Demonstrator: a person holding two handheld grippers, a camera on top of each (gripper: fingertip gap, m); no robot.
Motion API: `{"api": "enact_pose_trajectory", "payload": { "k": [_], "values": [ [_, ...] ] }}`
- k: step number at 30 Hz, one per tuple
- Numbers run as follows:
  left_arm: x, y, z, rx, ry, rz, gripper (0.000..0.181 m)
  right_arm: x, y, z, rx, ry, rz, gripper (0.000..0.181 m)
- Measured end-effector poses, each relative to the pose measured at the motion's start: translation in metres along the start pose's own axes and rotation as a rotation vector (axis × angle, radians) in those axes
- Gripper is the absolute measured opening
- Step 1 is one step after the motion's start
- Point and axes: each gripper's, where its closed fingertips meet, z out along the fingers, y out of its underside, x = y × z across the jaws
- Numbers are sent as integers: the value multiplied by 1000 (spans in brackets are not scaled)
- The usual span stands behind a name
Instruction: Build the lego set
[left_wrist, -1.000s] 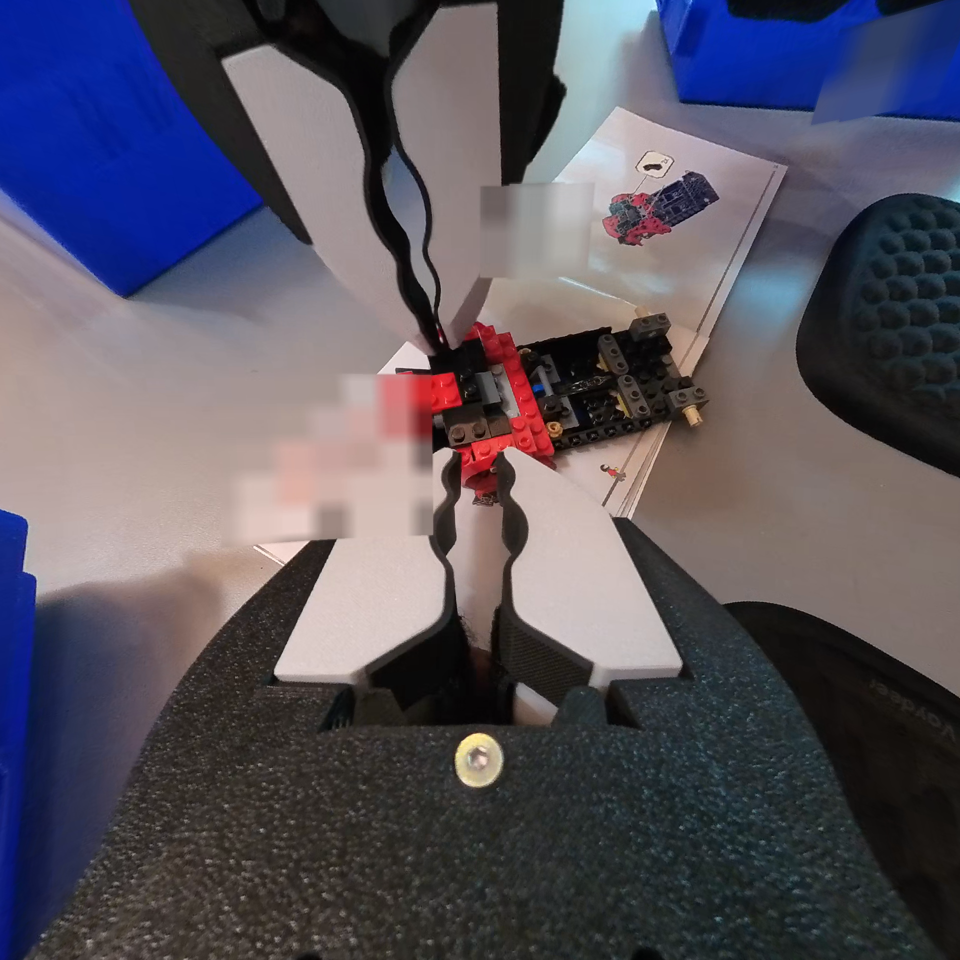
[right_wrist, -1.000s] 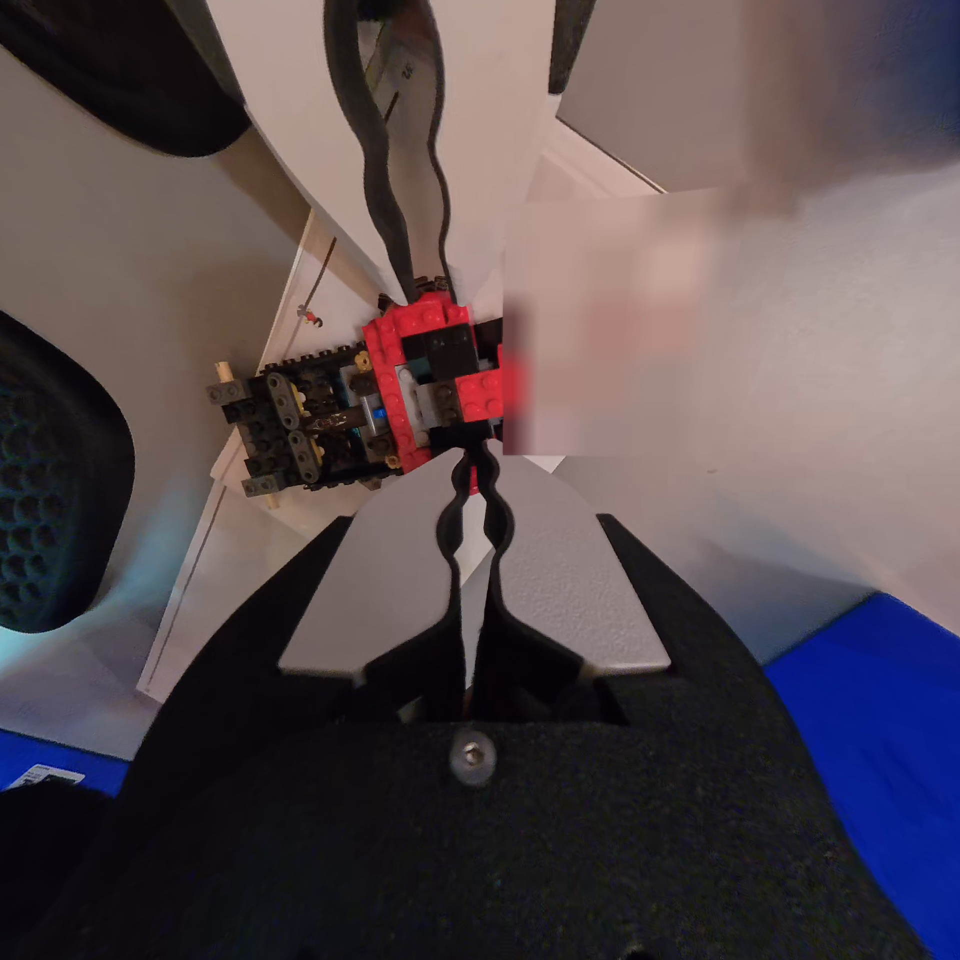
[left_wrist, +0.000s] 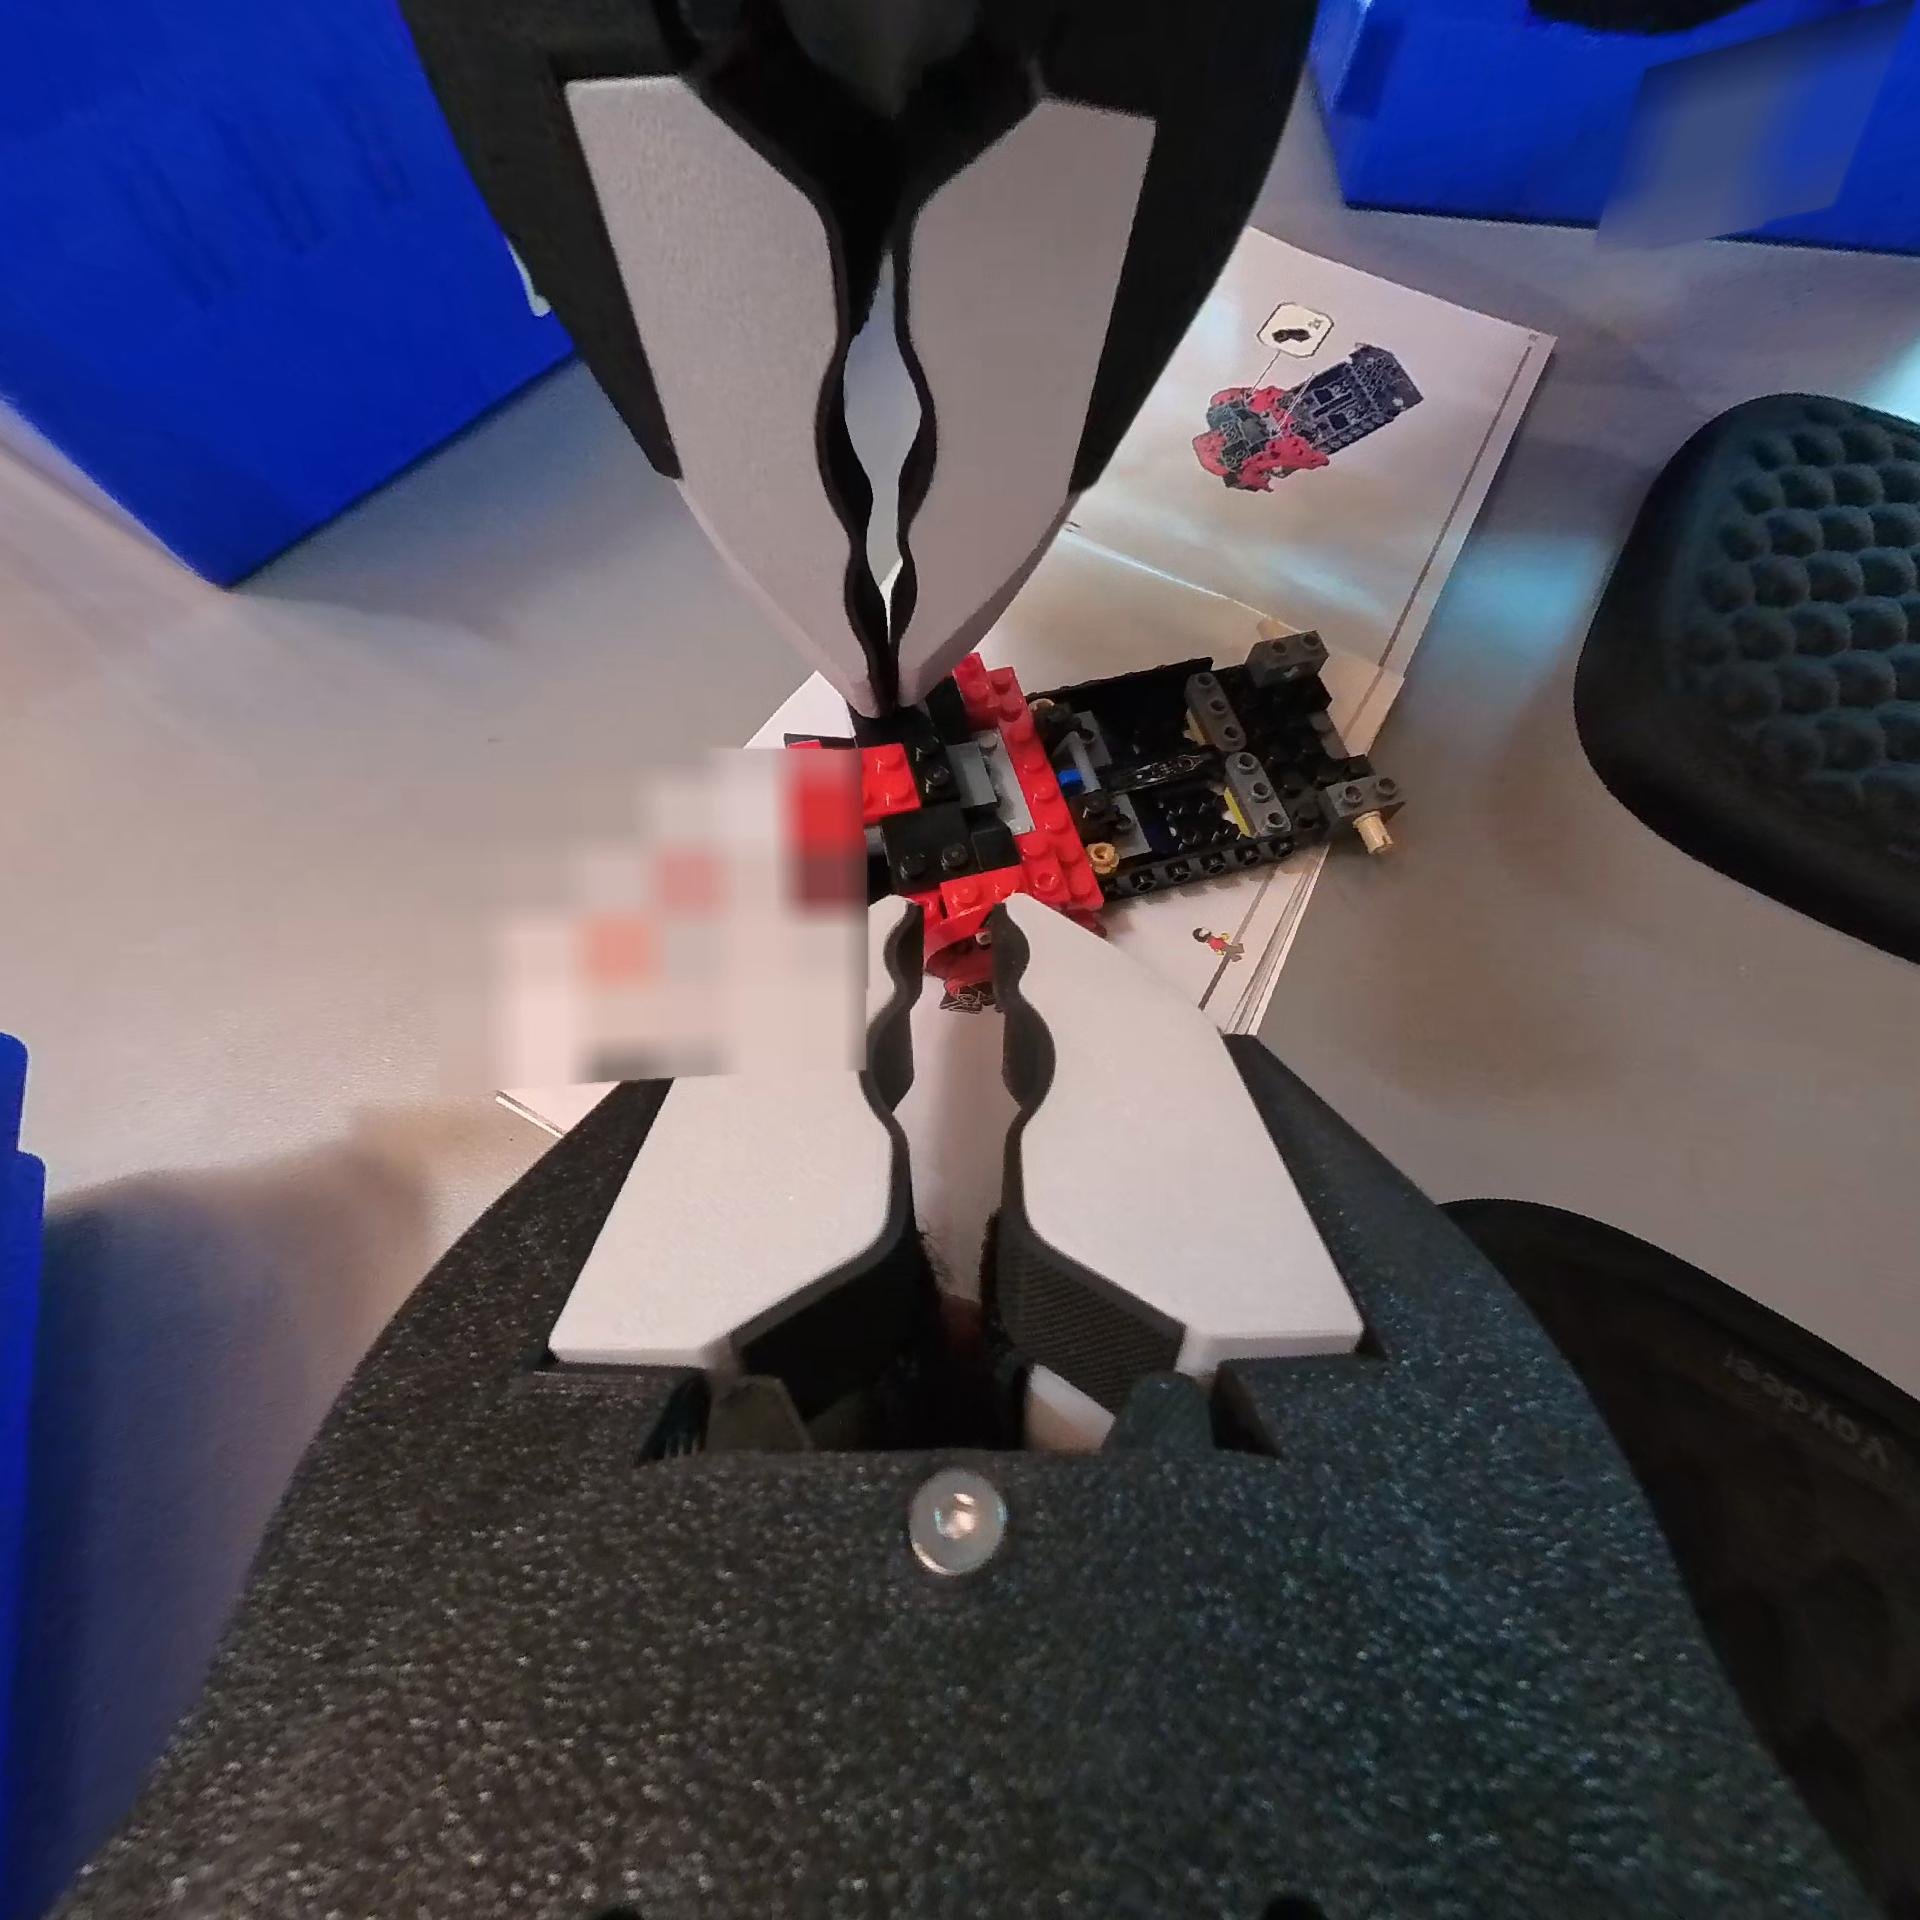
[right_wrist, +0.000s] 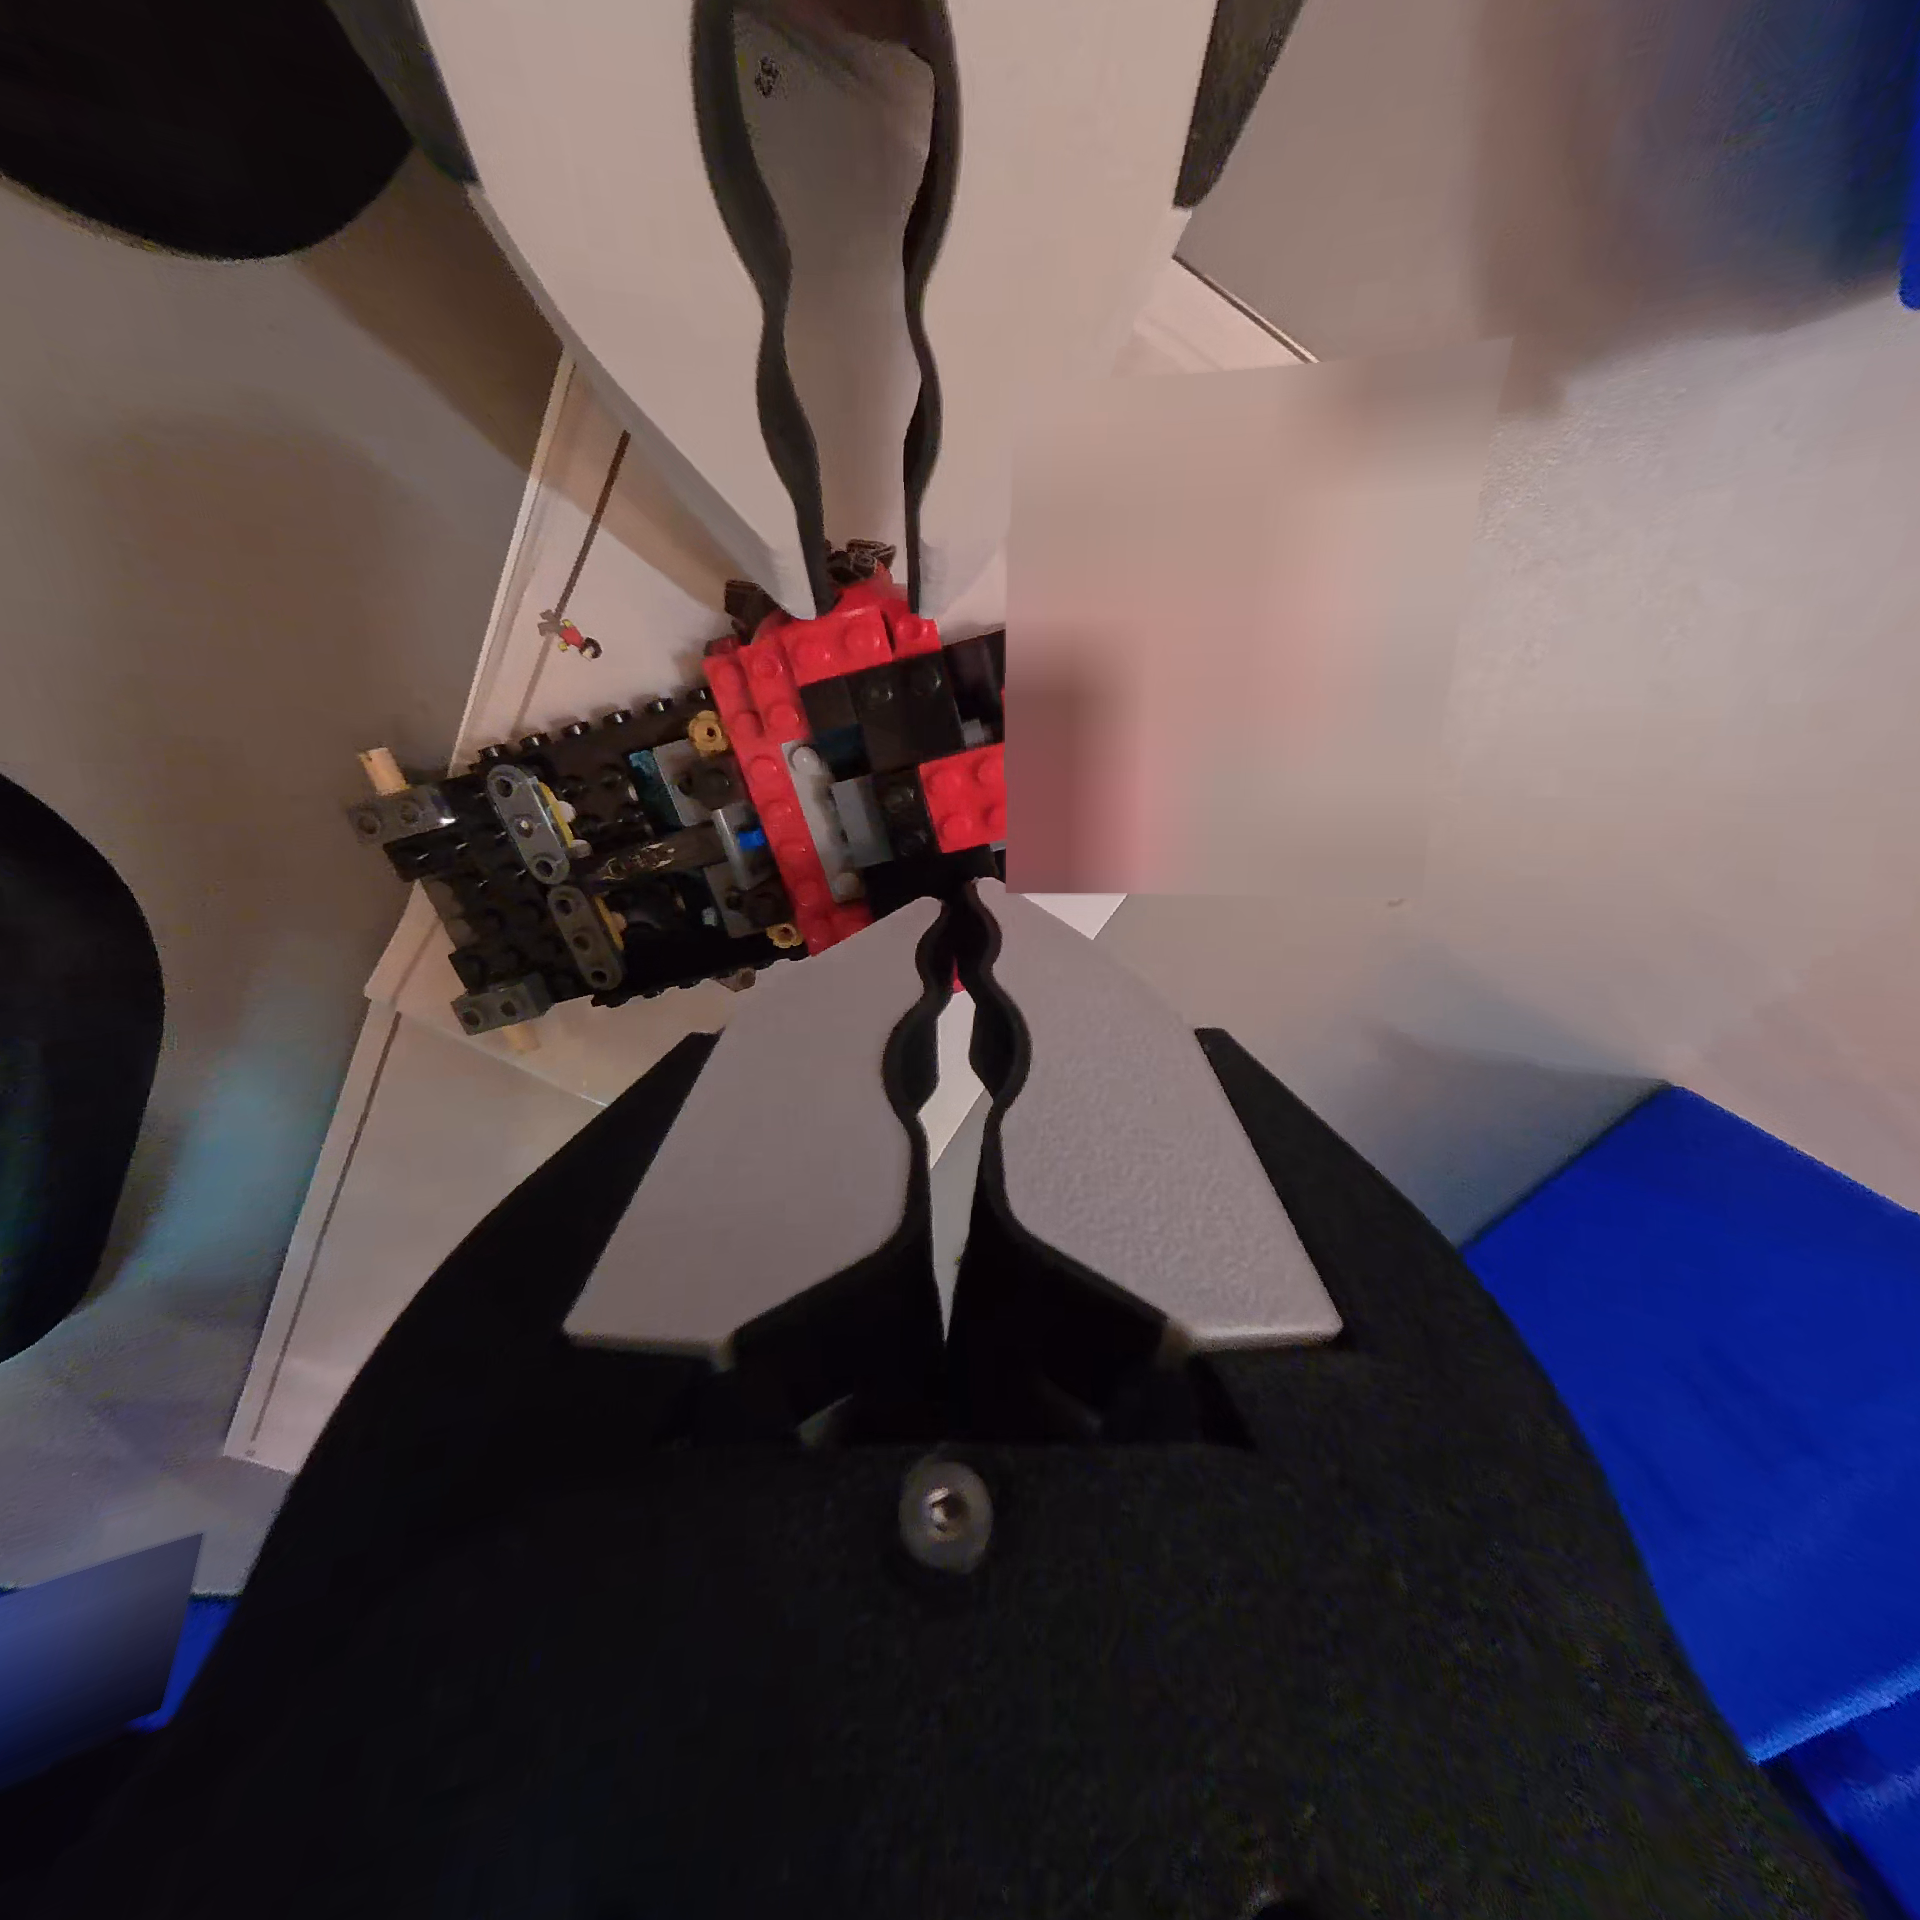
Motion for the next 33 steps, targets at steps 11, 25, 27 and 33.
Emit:
{"api": "enact_pose_trajectory", "payload": {
  "k": [11,25,27,33],
  "values": [
    [0,0,0,1,-4,5,12,0,0,0,-10,47,-4,0],
    [0,0,0,-1,-11,14,11,3,3,-12,149,-19,58,1],
    [0,0,0,-1,-10,14,11,3,0,-7,152,-26,58,0],
    [1,1,0,-2,-1,12,11,1,0,0,113,-55,82,0]
  ]
}}
